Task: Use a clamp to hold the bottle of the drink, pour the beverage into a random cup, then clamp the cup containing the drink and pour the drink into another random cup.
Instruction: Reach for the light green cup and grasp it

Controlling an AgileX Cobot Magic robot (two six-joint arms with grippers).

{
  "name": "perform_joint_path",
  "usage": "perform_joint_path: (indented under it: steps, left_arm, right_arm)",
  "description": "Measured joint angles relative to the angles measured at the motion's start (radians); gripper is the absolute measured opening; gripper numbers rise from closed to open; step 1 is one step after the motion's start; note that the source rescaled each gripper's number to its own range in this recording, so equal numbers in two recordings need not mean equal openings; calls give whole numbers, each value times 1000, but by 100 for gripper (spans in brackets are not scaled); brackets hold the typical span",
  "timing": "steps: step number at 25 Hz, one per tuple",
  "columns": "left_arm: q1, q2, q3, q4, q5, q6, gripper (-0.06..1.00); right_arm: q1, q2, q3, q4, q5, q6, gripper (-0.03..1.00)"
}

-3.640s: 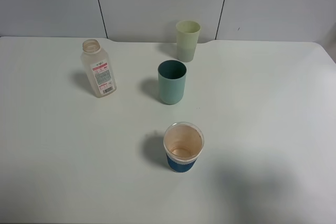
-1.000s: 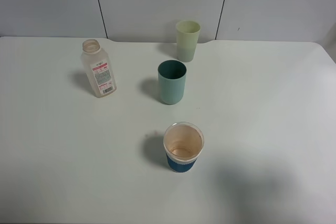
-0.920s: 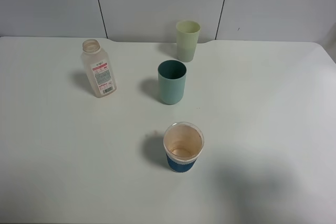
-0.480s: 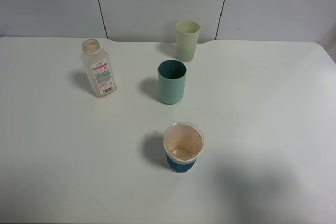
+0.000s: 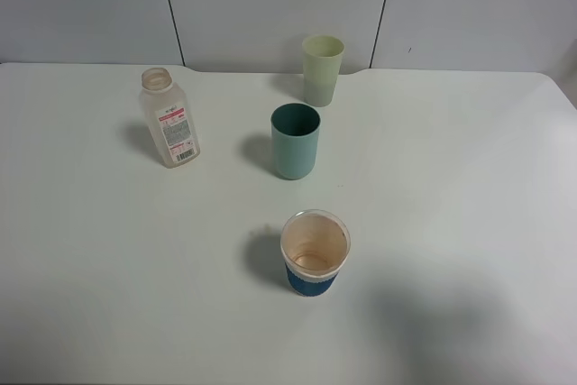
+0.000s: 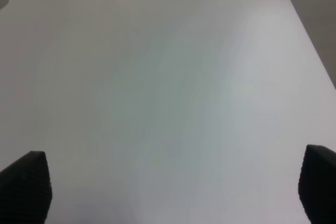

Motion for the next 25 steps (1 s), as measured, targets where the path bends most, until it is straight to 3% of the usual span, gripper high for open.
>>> perform_joint_path:
  steps: [21,25]
  left_arm:
    - [0,0,0,0,0,0,100]
    - [0,0,0,0,0,0,100]
  right_arm:
    - [0,31,-5,-23,-4,26,100]
    - [0,154,-48,-27,-80,27,100]
